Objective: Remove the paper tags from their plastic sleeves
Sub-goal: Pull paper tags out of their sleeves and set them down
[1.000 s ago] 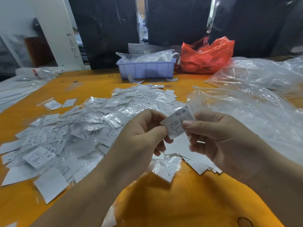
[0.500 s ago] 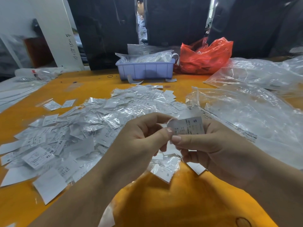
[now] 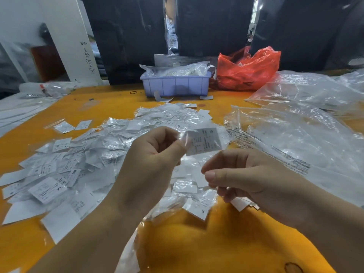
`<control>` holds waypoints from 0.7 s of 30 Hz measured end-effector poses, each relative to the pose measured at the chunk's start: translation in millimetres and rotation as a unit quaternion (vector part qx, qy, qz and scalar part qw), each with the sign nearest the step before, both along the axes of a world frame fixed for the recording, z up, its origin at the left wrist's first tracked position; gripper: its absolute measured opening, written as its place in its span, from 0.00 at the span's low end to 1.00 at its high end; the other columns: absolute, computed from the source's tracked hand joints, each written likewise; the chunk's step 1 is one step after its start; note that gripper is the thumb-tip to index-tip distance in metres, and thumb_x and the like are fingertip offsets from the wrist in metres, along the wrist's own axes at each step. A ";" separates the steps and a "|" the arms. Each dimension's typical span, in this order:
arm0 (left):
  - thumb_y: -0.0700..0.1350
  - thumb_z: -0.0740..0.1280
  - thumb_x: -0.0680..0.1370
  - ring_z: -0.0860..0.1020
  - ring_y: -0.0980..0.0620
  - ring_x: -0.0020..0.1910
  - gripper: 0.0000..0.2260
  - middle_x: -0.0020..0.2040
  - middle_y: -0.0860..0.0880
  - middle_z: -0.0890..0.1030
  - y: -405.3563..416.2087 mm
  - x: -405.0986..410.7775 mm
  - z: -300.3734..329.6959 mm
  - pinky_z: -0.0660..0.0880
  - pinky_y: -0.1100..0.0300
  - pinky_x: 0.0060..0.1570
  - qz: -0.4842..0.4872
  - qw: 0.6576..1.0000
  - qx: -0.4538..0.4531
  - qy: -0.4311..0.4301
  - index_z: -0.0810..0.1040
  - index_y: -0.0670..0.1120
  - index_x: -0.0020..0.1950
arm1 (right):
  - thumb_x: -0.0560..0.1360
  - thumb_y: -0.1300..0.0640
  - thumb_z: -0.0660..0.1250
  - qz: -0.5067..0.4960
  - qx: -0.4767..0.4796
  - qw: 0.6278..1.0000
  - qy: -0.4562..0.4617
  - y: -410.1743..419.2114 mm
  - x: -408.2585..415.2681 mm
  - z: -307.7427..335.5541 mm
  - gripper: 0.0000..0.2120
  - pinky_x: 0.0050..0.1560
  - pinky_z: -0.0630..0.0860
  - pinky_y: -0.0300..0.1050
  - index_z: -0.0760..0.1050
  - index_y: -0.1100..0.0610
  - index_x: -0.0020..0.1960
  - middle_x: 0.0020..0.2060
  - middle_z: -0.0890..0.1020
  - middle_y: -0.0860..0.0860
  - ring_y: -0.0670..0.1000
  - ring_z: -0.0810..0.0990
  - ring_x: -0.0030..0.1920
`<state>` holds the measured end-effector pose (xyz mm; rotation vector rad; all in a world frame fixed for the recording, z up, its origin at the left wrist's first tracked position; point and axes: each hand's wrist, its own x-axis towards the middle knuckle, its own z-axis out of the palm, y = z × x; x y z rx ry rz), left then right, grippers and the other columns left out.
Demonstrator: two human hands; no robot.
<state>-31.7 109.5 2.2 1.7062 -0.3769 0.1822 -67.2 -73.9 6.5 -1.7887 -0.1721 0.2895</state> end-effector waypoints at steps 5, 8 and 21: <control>0.49 0.70 0.74 0.72 0.59 0.27 0.06 0.30 0.50 0.78 3.8 1.0 -0.5 0.70 0.70 0.25 0.112 0.989 0.043 -0.089 0.79 0.50 0.38 | 0.66 0.41 0.67 -0.067 -0.215 0.961 -0.160 -4.4 -4.0 1.1 0.12 0.39 0.78 0.36 0.78 0.43 0.47 0.41 0.81 0.38 0.40 0.80 0.41; 0.44 0.72 0.74 0.74 0.58 0.29 0.06 0.27 0.56 0.73 7.4 1.4 -1.3 0.69 0.71 0.25 0.186 0.939 0.184 -0.222 0.77 0.51 0.40 | 0.66 0.41 0.67 -0.078 -0.218 0.956 -0.182 -8.3 -2.8 2.0 0.11 0.38 0.75 0.31 0.79 0.44 0.45 0.40 0.81 0.37 0.39 0.79 0.41; 0.42 0.62 0.76 0.73 0.57 0.47 0.14 0.52 0.59 0.73 7.2 2.8 -7.7 0.69 0.64 0.39 0.101 0.896 0.424 -0.088 0.77 0.57 0.56 | 0.74 0.51 0.70 -0.116 -0.273 0.924 -0.243 -15.4 0.9 -0.2 0.02 0.36 0.74 0.33 0.80 0.46 0.46 0.35 0.80 0.41 0.40 0.78 0.39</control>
